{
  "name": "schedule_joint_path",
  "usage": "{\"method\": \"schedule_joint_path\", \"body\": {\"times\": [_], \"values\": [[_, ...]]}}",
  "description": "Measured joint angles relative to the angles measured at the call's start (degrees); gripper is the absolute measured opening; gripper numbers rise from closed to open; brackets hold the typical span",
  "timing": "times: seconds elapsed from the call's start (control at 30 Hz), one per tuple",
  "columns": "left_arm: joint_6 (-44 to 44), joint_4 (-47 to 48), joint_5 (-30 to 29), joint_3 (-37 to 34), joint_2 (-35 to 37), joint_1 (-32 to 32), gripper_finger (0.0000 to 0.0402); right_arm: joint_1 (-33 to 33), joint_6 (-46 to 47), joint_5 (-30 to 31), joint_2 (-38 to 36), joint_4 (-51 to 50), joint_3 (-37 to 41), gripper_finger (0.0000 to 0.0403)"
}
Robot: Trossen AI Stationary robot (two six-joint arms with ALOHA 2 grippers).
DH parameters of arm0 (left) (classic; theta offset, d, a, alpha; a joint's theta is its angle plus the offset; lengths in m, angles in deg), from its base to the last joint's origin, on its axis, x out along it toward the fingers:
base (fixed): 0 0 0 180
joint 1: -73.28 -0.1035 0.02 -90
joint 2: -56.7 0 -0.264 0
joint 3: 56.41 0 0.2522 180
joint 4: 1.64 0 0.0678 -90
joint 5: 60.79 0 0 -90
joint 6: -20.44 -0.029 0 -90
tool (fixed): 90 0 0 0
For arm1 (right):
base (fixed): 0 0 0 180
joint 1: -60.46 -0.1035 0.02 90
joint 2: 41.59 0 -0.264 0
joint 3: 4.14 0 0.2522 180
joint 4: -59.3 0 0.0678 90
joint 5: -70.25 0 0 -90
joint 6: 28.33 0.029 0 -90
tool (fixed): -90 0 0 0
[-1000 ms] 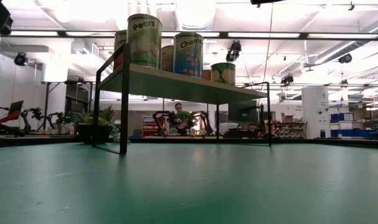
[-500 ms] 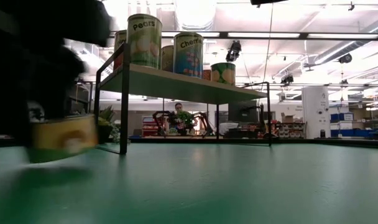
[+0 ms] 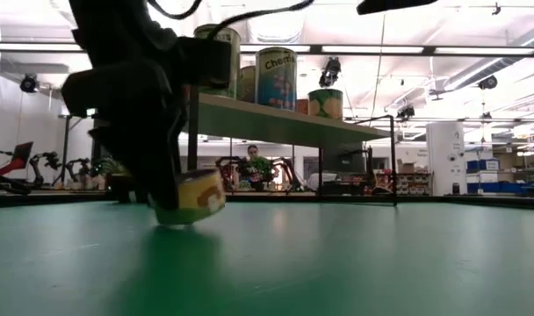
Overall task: Pick and place cans onto a shelf
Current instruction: Put the yellow can on the shelf
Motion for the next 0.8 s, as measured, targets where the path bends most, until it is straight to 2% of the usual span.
{"method": "schedule_joint_path", "body": {"times": [0.47, 0.8], "values": [[2.3, 0.1, 1.9, 0.5, -0.5, 0.7, 0.028, 0.0, 1.6, 0.0, 0.0, -0.1, 0.3, 0.0009], [2.1, -0.4, 1.9, 0.5, -0.3, 1.5, 0.0327, 0.0, 3.3, 0.0, 0.0, -0.2, 0.3, 0.0009]]}}
